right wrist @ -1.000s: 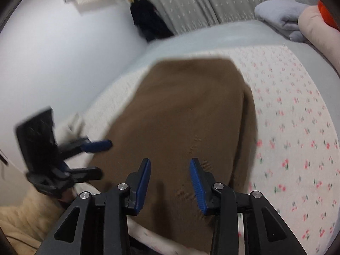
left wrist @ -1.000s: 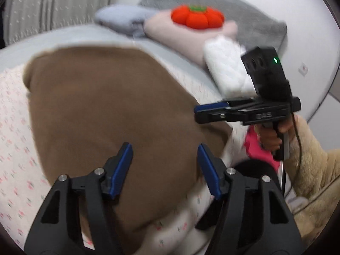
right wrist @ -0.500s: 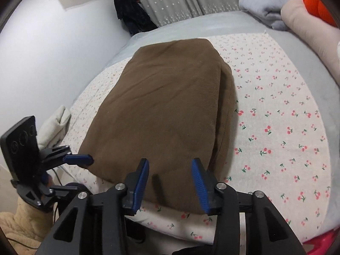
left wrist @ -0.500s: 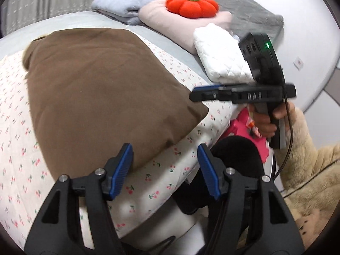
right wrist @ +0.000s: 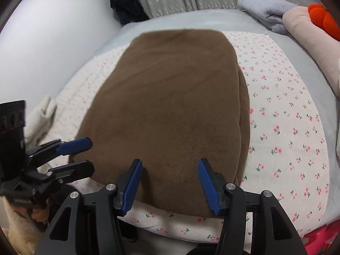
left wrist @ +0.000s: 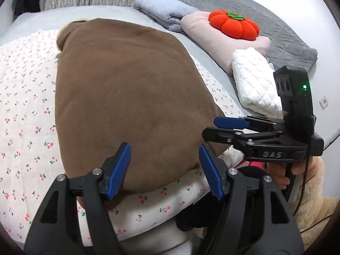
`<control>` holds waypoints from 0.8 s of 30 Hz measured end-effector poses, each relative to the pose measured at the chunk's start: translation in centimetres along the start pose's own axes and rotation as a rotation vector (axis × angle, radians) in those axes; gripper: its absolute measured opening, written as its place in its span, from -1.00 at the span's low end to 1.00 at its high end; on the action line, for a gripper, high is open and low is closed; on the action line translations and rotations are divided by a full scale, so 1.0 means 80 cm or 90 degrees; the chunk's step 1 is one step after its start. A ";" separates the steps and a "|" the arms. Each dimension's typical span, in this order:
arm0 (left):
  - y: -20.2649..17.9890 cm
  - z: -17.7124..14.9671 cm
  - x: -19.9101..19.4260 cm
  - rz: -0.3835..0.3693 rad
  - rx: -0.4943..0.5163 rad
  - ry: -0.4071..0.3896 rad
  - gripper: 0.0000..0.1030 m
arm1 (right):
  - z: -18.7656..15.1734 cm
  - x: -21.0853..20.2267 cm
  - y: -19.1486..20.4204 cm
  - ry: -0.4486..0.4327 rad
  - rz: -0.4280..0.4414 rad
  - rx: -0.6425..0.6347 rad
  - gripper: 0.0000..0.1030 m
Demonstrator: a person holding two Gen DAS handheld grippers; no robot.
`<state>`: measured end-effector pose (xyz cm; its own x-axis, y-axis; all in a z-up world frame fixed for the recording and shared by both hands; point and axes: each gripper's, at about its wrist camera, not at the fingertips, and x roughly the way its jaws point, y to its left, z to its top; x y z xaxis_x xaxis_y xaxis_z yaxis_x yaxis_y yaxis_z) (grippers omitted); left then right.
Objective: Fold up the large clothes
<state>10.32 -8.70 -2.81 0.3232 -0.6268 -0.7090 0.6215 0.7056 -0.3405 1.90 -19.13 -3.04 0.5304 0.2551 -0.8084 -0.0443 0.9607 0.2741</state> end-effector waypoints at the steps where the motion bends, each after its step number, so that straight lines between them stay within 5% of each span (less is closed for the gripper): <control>1: 0.000 -0.002 -0.002 0.000 0.000 0.002 0.31 | -0.001 0.001 0.003 0.000 -0.011 -0.006 0.10; 16: -0.004 -0.040 -0.003 0.014 -0.001 0.064 0.31 | -0.022 -0.001 0.014 0.004 -0.040 -0.026 0.17; 21: 0.033 -0.071 0.003 0.136 -0.068 0.132 0.31 | -0.038 -0.013 0.000 0.005 -0.030 -0.026 0.17; 24: 0.053 -0.083 -0.015 0.147 -0.127 0.121 0.31 | -0.049 -0.023 -0.026 0.014 -0.059 0.016 0.20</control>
<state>7.80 -2.74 -7.50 0.2892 -0.3838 -0.8770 0.3903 0.8838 -0.2581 -2.30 -21.16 -4.12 0.5122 0.1687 -0.8421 0.0247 0.9772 0.2108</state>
